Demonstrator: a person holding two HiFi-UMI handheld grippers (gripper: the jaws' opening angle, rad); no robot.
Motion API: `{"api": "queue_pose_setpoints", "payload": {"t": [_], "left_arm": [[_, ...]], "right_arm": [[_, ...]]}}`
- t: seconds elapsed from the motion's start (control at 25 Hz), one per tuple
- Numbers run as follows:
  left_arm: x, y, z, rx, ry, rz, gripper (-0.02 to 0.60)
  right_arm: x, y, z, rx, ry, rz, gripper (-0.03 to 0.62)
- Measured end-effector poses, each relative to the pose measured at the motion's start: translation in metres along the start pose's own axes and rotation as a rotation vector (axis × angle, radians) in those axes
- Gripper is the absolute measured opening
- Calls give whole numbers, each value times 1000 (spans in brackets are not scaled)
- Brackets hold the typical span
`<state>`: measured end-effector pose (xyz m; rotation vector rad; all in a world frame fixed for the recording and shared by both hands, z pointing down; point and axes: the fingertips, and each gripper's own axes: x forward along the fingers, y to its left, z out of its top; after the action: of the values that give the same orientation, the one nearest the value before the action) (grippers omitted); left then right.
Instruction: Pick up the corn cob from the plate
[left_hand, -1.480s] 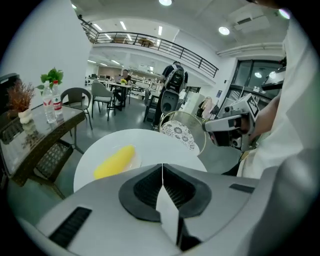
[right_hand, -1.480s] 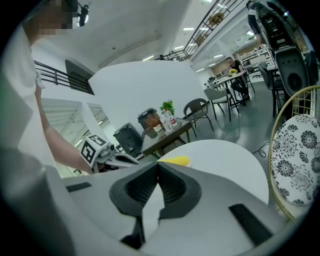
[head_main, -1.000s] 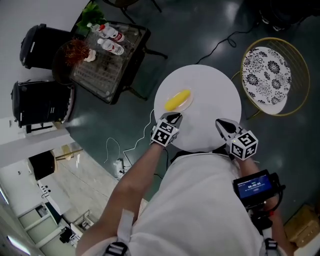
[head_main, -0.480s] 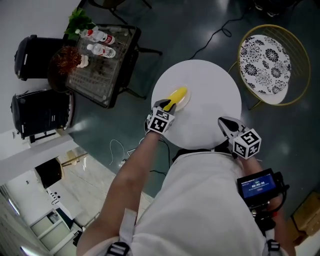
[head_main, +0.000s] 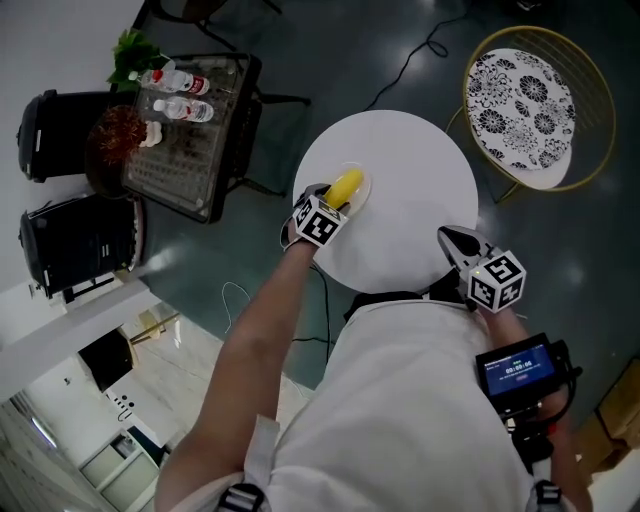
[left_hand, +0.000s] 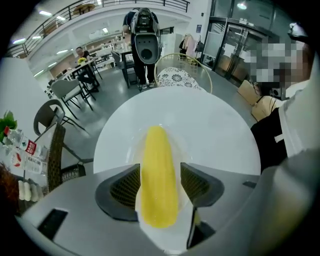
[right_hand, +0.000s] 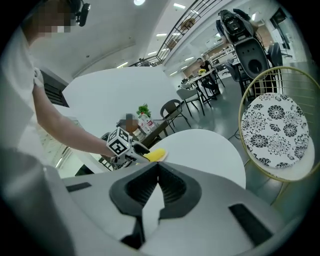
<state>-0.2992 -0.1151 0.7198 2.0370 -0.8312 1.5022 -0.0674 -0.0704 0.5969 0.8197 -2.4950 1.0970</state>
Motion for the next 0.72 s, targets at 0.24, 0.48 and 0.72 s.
{"api": "queue_pose_setpoints", "payload": {"t": [0.24, 0.48, 0.72], "left_arm": [[13, 2, -4, 7, 50, -23, 233], [23, 4, -8, 51, 95, -14, 233], [21, 6, -7, 23, 143, 7, 233]], "right_arm": [[-6, -5, -1, 25, -19, -19, 8], [-12, -12, -5, 43, -33, -51, 8], [-14, -13, -4, 45, -35, -50, 8]]}}
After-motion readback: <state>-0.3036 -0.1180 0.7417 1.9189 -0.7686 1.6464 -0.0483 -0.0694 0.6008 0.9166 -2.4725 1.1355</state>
